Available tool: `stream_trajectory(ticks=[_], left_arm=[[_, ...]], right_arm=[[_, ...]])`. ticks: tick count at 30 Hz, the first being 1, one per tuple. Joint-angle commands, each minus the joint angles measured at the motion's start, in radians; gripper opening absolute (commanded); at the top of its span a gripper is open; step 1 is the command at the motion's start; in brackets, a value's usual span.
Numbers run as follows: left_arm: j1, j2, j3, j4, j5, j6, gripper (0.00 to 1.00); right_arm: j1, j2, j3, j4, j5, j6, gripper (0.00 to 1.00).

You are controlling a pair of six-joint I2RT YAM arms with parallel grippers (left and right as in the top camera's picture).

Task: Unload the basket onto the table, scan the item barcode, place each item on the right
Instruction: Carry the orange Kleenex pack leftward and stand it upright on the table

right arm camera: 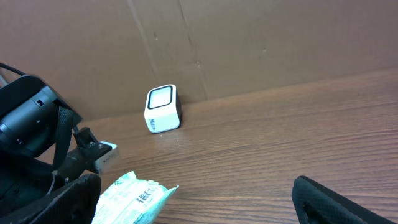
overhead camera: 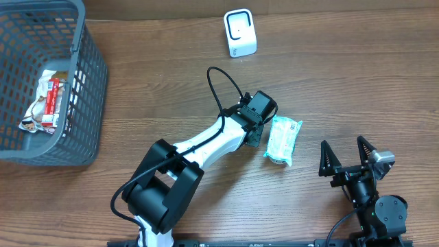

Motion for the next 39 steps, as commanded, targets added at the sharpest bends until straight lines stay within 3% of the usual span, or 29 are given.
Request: stream_trajectory(ticks=[1, 10, 13, 22, 31, 39], left_arm=[[-0.002, 0.012, -0.008, -0.006, -0.016, -0.005, 0.28], [-0.002, 0.060, -0.008, -0.005, -0.006, 0.003, 0.24], [-0.002, 0.058, -0.004, -0.008, -0.005, 0.007, 0.04], [0.038, -0.010, 0.154, -0.159, 0.031, -0.042, 0.04], [0.232, -0.066, 0.201, -0.195, 0.455, -0.031, 0.04], [0.430, -0.066, 0.141, -0.165, 0.967, 0.179, 0.04]], right_arm=[[-0.005, -0.002, -0.010, 0.003, 0.006, 0.001, 1.00], [-0.005, -0.002, -0.010, 0.003, 0.006, 0.001, 1.00], [-0.005, -0.002, -0.010, 0.003, 0.006, 0.001, 1.00], [-0.005, -0.002, -0.010, 0.003, 0.006, 0.001, 1.00], [-0.005, -0.002, -0.010, 0.003, 0.006, 0.001, 1.00], [-0.005, -0.002, -0.010, 0.003, 0.006, 0.001, 1.00]])
